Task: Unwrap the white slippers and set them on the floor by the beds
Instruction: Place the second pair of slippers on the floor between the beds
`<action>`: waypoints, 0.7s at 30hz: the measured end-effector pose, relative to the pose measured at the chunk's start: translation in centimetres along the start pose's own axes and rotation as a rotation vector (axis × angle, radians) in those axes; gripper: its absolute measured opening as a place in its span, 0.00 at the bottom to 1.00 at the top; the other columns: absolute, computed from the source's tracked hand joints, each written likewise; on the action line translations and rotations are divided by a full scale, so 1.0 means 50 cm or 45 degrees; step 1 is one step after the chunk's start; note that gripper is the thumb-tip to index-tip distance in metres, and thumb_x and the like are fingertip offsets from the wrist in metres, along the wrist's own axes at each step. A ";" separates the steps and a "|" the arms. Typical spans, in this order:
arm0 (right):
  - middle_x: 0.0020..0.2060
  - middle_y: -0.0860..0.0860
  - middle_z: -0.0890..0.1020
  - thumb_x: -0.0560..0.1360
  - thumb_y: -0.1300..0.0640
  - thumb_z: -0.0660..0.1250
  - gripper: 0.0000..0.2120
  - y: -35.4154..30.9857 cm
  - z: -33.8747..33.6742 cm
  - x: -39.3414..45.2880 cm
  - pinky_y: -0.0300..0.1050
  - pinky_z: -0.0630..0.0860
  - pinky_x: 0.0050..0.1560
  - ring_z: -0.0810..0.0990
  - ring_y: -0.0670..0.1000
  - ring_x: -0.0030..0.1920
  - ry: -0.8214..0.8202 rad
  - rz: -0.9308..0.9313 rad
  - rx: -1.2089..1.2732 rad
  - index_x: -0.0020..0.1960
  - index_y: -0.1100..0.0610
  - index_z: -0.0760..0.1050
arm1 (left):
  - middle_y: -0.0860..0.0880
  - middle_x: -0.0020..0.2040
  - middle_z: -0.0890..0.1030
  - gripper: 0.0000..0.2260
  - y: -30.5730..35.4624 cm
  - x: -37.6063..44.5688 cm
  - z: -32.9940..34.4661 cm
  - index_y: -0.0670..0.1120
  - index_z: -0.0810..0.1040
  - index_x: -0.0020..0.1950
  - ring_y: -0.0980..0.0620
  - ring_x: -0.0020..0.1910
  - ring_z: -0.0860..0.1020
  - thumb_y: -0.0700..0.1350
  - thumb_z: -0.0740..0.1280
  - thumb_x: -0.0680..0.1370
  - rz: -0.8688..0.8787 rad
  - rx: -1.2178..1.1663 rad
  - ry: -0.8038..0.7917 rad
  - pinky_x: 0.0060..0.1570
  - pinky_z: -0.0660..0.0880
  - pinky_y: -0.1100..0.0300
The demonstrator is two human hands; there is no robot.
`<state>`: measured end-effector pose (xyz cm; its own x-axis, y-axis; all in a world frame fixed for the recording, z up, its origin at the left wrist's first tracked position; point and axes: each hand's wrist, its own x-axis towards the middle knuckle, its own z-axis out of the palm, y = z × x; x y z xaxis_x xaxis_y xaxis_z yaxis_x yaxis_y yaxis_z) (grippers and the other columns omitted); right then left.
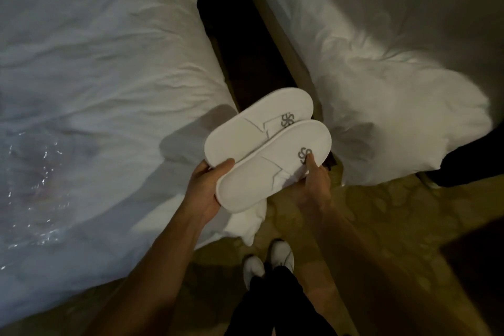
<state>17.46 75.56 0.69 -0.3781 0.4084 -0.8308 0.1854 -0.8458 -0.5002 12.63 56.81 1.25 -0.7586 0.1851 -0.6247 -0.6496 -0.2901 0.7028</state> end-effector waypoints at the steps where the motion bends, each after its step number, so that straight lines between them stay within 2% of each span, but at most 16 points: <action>1: 0.60 0.60 0.79 0.79 0.55 0.66 0.22 0.008 0.000 0.005 0.50 0.82 0.35 0.81 0.56 0.49 0.004 0.006 -0.007 0.70 0.62 0.68 | 0.43 0.57 0.84 0.16 -0.003 0.004 -0.006 0.41 0.80 0.63 0.45 0.55 0.83 0.36 0.70 0.75 0.016 0.017 0.003 0.48 0.81 0.53; 2: 0.58 0.60 0.79 0.79 0.55 0.66 0.21 0.015 0.000 0.011 0.50 0.83 0.35 0.81 0.56 0.49 0.011 0.007 -0.013 0.69 0.62 0.68 | 0.43 0.56 0.85 0.15 -0.006 0.008 -0.011 0.41 0.80 0.62 0.45 0.54 0.83 0.35 0.70 0.75 0.026 0.040 0.008 0.46 0.81 0.54; 3: 0.58 0.59 0.79 0.79 0.56 0.66 0.21 0.022 0.000 0.017 0.52 0.83 0.40 0.81 0.57 0.51 0.019 0.012 -0.004 0.69 0.62 0.69 | 0.43 0.55 0.85 0.14 -0.009 0.012 -0.016 0.42 0.81 0.60 0.45 0.54 0.84 0.35 0.71 0.75 0.036 0.081 0.014 0.45 0.81 0.55; 5: 0.62 0.60 0.78 0.79 0.56 0.66 0.21 0.036 -0.003 0.030 0.60 0.80 0.56 0.79 0.59 0.58 0.006 0.037 0.024 0.70 0.61 0.69 | 0.44 0.53 0.86 0.11 -0.018 0.022 -0.027 0.44 0.84 0.55 0.44 0.54 0.83 0.36 0.72 0.74 0.073 0.206 0.031 0.46 0.82 0.53; 6: 0.63 0.60 0.78 0.79 0.55 0.66 0.21 0.043 -0.005 0.035 0.63 0.77 0.60 0.79 0.60 0.60 0.005 0.052 0.021 0.70 0.60 0.69 | 0.44 0.52 0.86 0.10 -0.022 0.027 -0.030 0.45 0.84 0.53 0.44 0.54 0.83 0.37 0.73 0.73 0.092 0.258 0.040 0.48 0.81 0.51; 8: 0.63 0.60 0.78 0.78 0.55 0.67 0.21 0.055 -0.012 0.042 0.64 0.76 0.60 0.78 0.60 0.61 0.020 0.064 0.005 0.69 0.60 0.69 | 0.46 0.51 0.86 0.08 -0.030 0.036 -0.035 0.47 0.86 0.51 0.45 0.53 0.84 0.39 0.74 0.73 0.116 0.297 0.066 0.50 0.81 0.50; 11: 0.64 0.61 0.77 0.79 0.56 0.66 0.21 0.067 -0.025 0.055 0.63 0.77 0.58 0.78 0.61 0.62 0.018 0.086 0.074 0.70 0.61 0.69 | 0.49 0.47 0.87 0.06 -0.045 0.049 -0.041 0.51 0.87 0.46 0.50 0.48 0.85 0.41 0.74 0.73 0.148 0.341 0.084 0.43 0.81 0.58; 13: 0.59 0.59 0.79 0.78 0.56 0.67 0.23 0.071 -0.036 0.059 0.57 0.81 0.48 0.80 0.59 0.56 -0.016 0.107 0.074 0.70 0.61 0.68 | 0.52 0.45 0.87 0.06 -0.052 0.059 -0.045 0.53 0.87 0.43 0.54 0.45 0.85 0.41 0.74 0.73 0.171 0.402 0.090 0.40 0.80 0.62; 15: 0.55 0.58 0.79 0.77 0.56 0.69 0.24 0.070 -0.050 0.067 0.52 0.83 0.39 0.81 0.57 0.52 -0.023 0.067 -0.062 0.69 0.60 0.67 | 0.53 0.43 0.87 0.06 -0.050 0.074 -0.051 0.52 0.86 0.43 0.56 0.43 0.85 0.41 0.74 0.73 0.197 0.466 0.087 0.39 0.80 0.63; 16: 0.58 0.58 0.78 0.76 0.57 0.70 0.25 0.068 -0.059 0.076 0.53 0.83 0.42 0.80 0.57 0.54 -0.004 0.008 -0.156 0.69 0.59 0.65 | 0.54 0.43 0.87 0.06 -0.044 0.082 -0.054 0.52 0.86 0.44 0.56 0.42 0.85 0.41 0.73 0.74 0.204 0.492 0.070 0.38 0.80 0.63; 18: 0.67 0.61 0.72 0.73 0.58 0.73 0.35 0.052 -0.085 0.101 0.58 0.80 0.55 0.76 0.60 0.63 0.016 -0.166 -0.416 0.73 0.57 0.58 | 0.56 0.41 0.87 0.06 -0.029 0.100 -0.060 0.51 0.85 0.45 0.58 0.39 0.84 0.40 0.73 0.74 0.205 0.572 0.027 0.36 0.79 0.65; 19: 0.71 0.61 0.68 0.72 0.57 0.75 0.41 0.039 -0.097 0.114 0.62 0.76 0.61 0.73 0.62 0.68 0.008 -0.258 -0.567 0.76 0.56 0.54 | 0.56 0.39 0.87 0.06 -0.021 0.109 -0.063 0.51 0.84 0.45 0.59 0.38 0.84 0.40 0.73 0.74 0.199 0.625 0.006 0.35 0.79 0.66; 21: 0.76 0.58 0.61 0.68 0.51 0.77 0.49 0.008 -0.117 0.136 0.65 0.71 0.67 0.65 0.61 0.73 0.000 -0.410 -0.886 0.79 0.52 0.50 | 0.57 0.38 0.86 0.05 -0.008 0.128 -0.067 0.51 0.84 0.44 0.60 0.35 0.84 0.40 0.73 0.74 0.178 0.723 -0.052 0.33 0.78 0.66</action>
<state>20.28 79.99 -6.60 -0.5105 0.5981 -0.6178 0.5943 -0.2738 -0.7562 8.22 54.94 -4.15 -0.8330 0.2208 -0.5073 -0.4604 0.2318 0.8569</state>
